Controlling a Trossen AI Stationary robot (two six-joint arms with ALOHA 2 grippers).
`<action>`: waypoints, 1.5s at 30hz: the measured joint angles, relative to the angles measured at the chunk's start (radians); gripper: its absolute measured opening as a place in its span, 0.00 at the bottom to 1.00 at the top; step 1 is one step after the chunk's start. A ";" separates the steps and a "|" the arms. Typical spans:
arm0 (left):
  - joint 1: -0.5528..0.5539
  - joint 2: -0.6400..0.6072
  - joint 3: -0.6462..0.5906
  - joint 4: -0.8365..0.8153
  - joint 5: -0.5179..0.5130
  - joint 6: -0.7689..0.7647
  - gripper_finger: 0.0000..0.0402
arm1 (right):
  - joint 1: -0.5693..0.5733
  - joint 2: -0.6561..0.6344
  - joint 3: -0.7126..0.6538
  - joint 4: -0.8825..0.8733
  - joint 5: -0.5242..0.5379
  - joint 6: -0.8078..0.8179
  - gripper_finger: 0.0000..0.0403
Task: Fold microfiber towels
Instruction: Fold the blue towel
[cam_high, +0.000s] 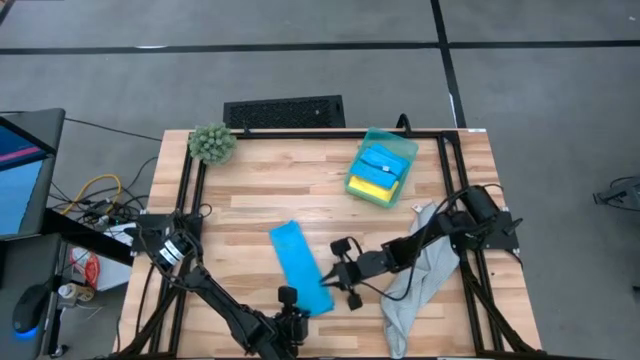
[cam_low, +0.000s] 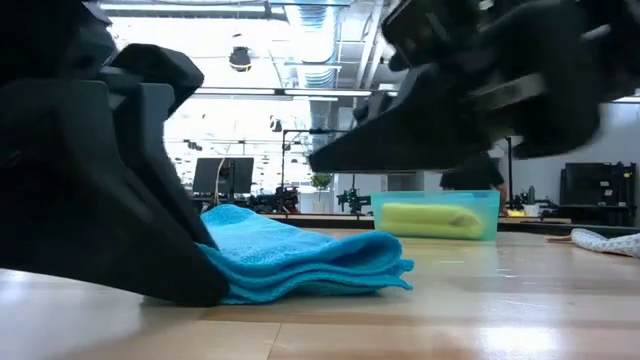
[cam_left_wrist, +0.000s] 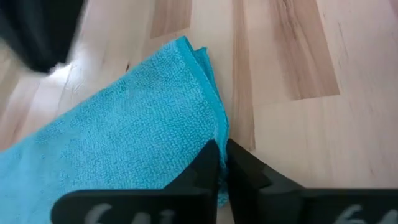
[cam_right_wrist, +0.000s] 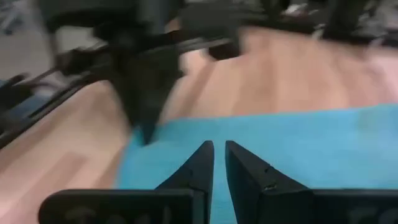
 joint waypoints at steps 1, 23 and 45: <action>-0.006 0.001 0.008 -0.011 -0.009 0.003 0.01 | -0.010 0.000 0.000 0.012 0.001 -0.006 0.16; -0.035 0.001 0.111 -0.196 -0.081 -0.105 0.01 | -0.213 0.298 0.181 0.112 -0.167 -0.053 0.16; -0.022 -0.003 0.191 -1.120 -0.342 -0.799 0.01 | -0.210 0.320 0.180 0.114 -0.168 0.014 0.16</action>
